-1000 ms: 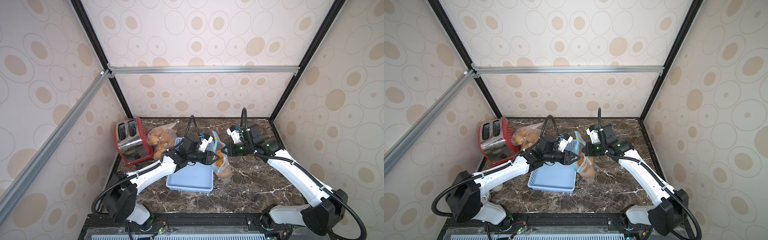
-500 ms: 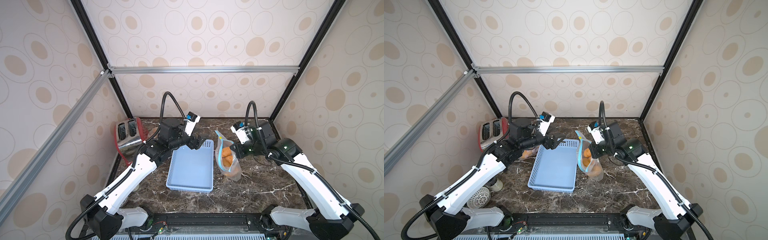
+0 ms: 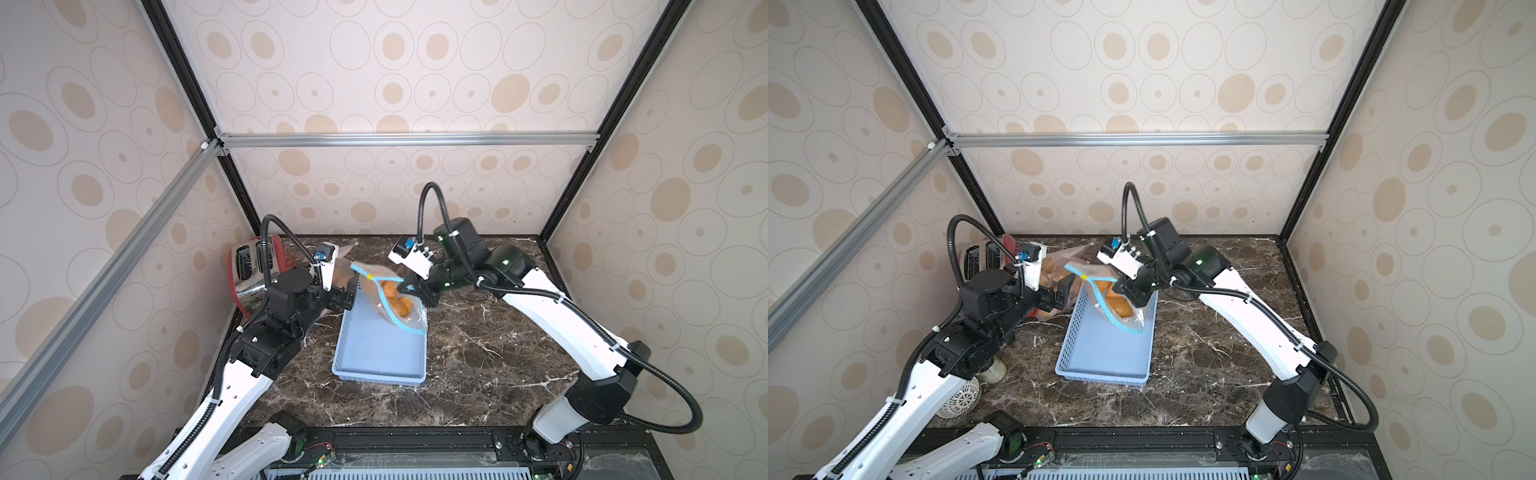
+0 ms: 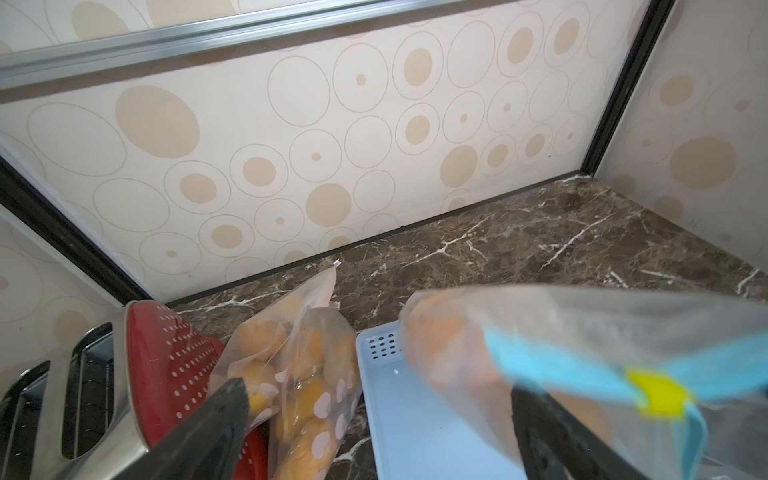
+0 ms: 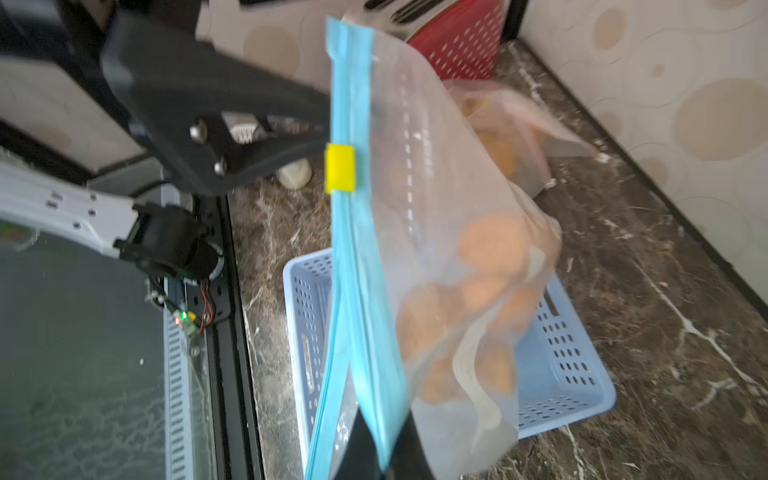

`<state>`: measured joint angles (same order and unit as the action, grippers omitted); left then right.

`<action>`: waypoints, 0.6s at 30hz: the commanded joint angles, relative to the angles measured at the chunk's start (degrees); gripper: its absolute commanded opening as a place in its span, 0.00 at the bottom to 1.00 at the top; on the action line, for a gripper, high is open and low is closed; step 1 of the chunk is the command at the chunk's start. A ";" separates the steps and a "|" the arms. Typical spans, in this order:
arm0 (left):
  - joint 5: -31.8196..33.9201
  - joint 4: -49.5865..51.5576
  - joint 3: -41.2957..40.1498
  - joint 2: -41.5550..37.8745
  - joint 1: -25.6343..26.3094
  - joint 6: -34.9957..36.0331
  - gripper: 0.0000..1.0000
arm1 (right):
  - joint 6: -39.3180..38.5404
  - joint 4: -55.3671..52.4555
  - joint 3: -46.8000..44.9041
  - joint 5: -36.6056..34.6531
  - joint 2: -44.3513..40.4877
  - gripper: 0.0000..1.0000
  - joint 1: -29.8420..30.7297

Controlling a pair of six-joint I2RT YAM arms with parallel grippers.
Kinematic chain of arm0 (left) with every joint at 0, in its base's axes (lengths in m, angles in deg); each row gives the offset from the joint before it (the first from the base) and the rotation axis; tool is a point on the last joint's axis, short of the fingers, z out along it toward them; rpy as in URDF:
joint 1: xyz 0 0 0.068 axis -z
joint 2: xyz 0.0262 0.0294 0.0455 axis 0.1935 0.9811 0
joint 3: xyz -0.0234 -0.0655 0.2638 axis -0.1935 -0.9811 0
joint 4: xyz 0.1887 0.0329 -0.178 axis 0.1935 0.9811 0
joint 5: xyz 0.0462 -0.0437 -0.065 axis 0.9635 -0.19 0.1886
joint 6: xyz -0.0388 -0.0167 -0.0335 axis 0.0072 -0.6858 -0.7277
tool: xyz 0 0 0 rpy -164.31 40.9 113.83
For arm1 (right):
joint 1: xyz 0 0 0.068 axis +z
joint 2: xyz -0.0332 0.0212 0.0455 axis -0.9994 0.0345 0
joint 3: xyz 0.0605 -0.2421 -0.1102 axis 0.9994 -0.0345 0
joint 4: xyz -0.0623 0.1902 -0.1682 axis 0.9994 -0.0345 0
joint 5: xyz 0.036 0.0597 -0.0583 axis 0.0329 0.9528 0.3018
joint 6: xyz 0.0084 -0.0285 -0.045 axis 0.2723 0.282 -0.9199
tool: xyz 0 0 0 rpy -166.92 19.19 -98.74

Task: Put the potatoes into a zipper bag and zip it
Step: Place the zipper food storage bag in the basket.

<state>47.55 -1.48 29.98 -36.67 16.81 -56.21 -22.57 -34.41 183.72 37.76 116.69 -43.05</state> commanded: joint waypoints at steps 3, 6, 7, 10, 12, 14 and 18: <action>-9.07 3.33 -6.54 -3.12 -0.37 14.75 0.94 | -11.26 4.36 -13.06 -1.73 -2.67 0.00 2.57; -19.18 2.83 -11.95 -8.71 -0.28 22.43 0.94 | -15.25 9.96 -20.90 -5.62 -4.89 0.00 2.51; -20.80 2.86 -12.81 -10.15 -0.28 23.15 0.95 | -15.92 10.64 -22.03 -6.20 -5.23 0.00 2.51; -24.16 5.95 -13.07 -11.28 0.57 26.64 0.94 | -18.78 10.46 -23.28 -5.69 -5.82 0.00 2.53; -23.47 8.37 -11.89 -10.35 2.32 29.36 0.93 | -21.14 10.31 -24.10 -4.24 -6.62 0.00 2.47; -22.47 10.70 -9.90 -8.61 2.97 31.86 0.92 | -23.68 11.83 -25.70 -2.75 -8.20 0.00 2.49; -20.72 13.73 -3.80 -6.31 2.97 38.08 0.93 | -27.72 17.84 -30.65 0.43 -12.12 0.00 2.51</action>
<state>27.04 8.90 21.04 -43.53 19.50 -26.26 -44.16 -21.08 155.63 34.77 107.29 -40.52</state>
